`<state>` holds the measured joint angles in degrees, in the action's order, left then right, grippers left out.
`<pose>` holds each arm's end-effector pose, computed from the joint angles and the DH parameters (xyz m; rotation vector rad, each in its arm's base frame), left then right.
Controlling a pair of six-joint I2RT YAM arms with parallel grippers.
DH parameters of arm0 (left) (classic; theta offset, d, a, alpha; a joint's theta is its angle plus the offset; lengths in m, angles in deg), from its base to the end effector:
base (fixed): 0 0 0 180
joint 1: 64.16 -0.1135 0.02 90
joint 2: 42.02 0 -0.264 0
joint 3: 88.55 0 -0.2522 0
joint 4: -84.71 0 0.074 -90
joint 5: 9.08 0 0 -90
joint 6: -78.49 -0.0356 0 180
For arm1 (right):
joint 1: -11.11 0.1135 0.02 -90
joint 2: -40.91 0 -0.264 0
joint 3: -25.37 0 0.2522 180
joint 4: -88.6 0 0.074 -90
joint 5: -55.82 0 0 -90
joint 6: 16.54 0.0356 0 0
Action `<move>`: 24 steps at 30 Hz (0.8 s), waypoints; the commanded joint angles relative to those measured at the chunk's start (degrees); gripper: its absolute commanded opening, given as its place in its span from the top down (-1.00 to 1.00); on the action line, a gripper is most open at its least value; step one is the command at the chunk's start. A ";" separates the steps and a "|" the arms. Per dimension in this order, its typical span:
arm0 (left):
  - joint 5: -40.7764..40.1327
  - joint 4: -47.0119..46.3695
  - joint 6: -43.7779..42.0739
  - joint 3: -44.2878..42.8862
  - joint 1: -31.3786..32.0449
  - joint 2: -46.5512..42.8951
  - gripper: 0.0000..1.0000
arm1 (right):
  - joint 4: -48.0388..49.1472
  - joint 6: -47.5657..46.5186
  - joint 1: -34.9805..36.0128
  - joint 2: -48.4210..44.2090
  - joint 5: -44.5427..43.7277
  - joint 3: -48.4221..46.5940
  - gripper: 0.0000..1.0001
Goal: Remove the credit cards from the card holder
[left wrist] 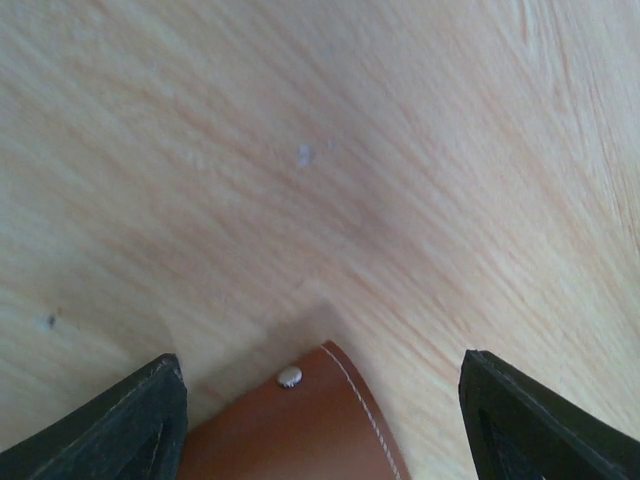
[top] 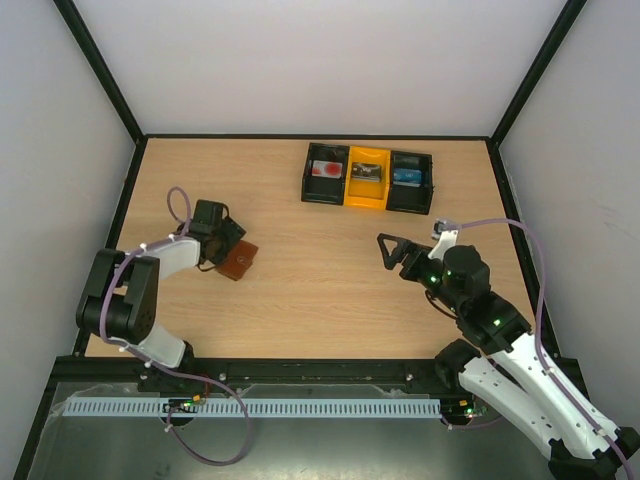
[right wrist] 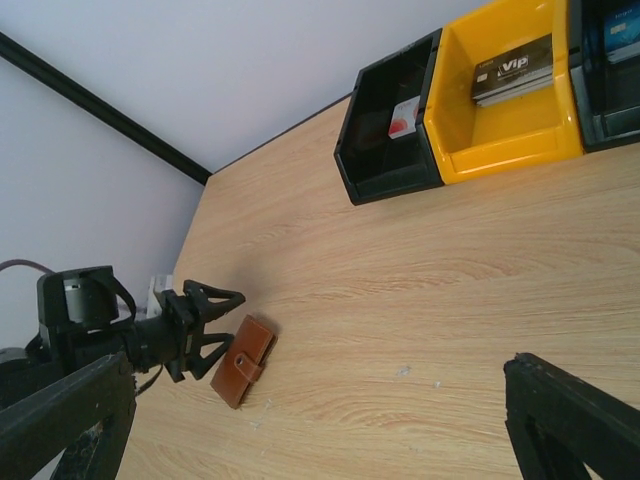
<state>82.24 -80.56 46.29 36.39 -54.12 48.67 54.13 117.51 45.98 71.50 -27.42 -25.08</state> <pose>0.2934 -0.0528 0.1462 -1.0139 2.3161 -0.5327 0.1090 0.0811 0.3059 0.0677 1.9613 1.0522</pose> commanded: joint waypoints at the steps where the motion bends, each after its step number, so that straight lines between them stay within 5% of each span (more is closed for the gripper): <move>1: 1.93 9.65 3.12 5.47 2.22 -0.91 -0.53 | 1.67 1.00 -0.17 0.00 1.18 1.45 -0.96; 15: 3.46 1.48 0.17 8.11 13.69 -2.20 -0.47 | 1.55 2.56 -0.16 0.79 2.67 2.10 -0.96; 24: 4.06 -0.70 9.19 7.03 27.91 -0.93 -0.33 | 2.43 2.99 -0.17 1.51 3.24 2.93 -0.97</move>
<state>82.81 -86.48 49.60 42.05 -32.26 45.33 55.10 120.22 45.98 72.37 -24.97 -22.89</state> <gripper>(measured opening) 0.668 0.986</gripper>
